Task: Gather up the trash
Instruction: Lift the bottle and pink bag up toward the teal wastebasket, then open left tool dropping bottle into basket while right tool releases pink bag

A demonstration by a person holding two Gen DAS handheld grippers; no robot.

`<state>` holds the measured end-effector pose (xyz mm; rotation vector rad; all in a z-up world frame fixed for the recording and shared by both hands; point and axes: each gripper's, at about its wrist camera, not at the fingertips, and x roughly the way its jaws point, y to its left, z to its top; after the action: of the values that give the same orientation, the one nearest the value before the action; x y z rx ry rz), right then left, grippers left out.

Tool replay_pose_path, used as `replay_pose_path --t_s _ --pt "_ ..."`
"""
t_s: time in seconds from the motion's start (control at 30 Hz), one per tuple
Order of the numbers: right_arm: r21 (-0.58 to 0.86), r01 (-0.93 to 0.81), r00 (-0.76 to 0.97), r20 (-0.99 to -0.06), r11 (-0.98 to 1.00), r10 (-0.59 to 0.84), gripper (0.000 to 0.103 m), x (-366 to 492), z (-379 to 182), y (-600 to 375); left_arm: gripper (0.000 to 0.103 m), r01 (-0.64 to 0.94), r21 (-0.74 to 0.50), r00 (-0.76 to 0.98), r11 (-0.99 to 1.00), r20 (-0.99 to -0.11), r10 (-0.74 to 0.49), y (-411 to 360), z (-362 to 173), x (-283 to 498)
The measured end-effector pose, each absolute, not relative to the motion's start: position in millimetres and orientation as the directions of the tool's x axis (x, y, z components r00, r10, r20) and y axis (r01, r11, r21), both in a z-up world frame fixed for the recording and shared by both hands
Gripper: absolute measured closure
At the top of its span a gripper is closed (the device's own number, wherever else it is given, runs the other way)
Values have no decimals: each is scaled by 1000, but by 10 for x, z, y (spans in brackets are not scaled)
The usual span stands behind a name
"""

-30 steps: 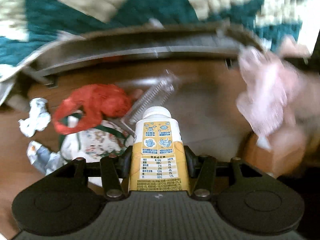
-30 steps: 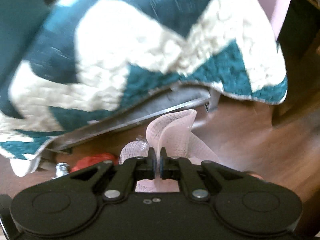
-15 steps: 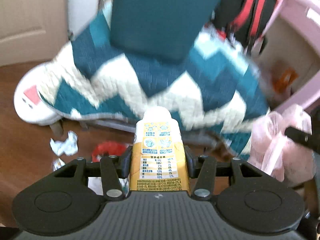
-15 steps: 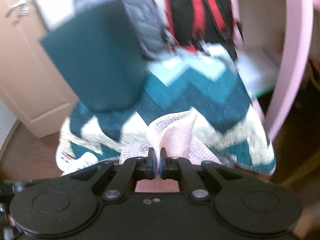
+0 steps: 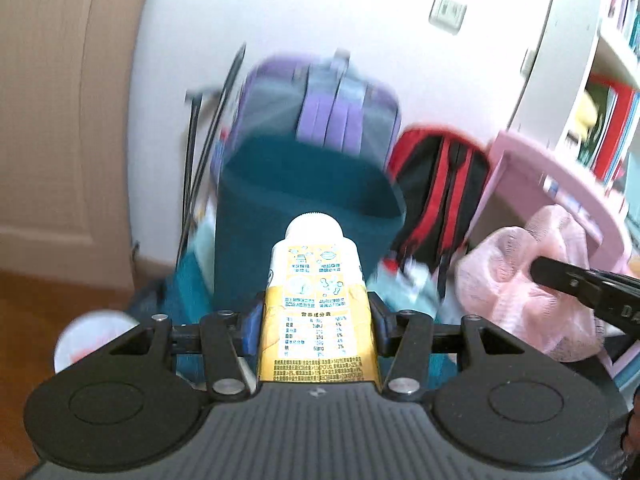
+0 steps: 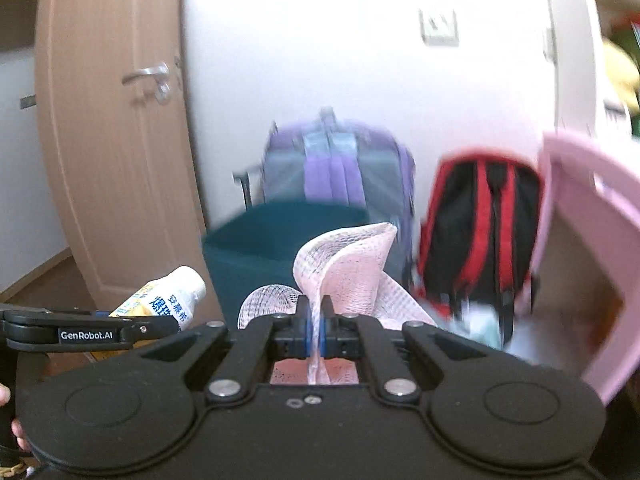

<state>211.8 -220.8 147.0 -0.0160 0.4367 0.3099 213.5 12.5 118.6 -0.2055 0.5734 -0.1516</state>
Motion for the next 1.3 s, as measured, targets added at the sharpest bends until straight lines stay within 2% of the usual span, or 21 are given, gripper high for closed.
replay_pose_path --t_s 0.2,0.4,0.57,0.93,1.3 --pt "-2 -328 877 -371 945 304 99 2541 1851 -1913 53 119 -165 871 979 -457 -183 22 1786 2549" --pt "-33 -326 887 -356 945 294 99 3062 1897 -1681 52 121 -101 876 988 -457 -154 -31 1964 3084" --pt "-29 -325 878 -382 945 290 99 3520 1734 -1552 52 100 -64 857 993 -502 -119 -29 1817 3571" --pt "-20 -379 805 -501 925 319 98 4136 1143 -1373 52 88 -2 791 996 -608 -71 2 1211 4369" --pt "-18 -406 738 -596 914 317 85 4304 798 -1389 52 106 46 735 993 -676 -47 4 896 4581"
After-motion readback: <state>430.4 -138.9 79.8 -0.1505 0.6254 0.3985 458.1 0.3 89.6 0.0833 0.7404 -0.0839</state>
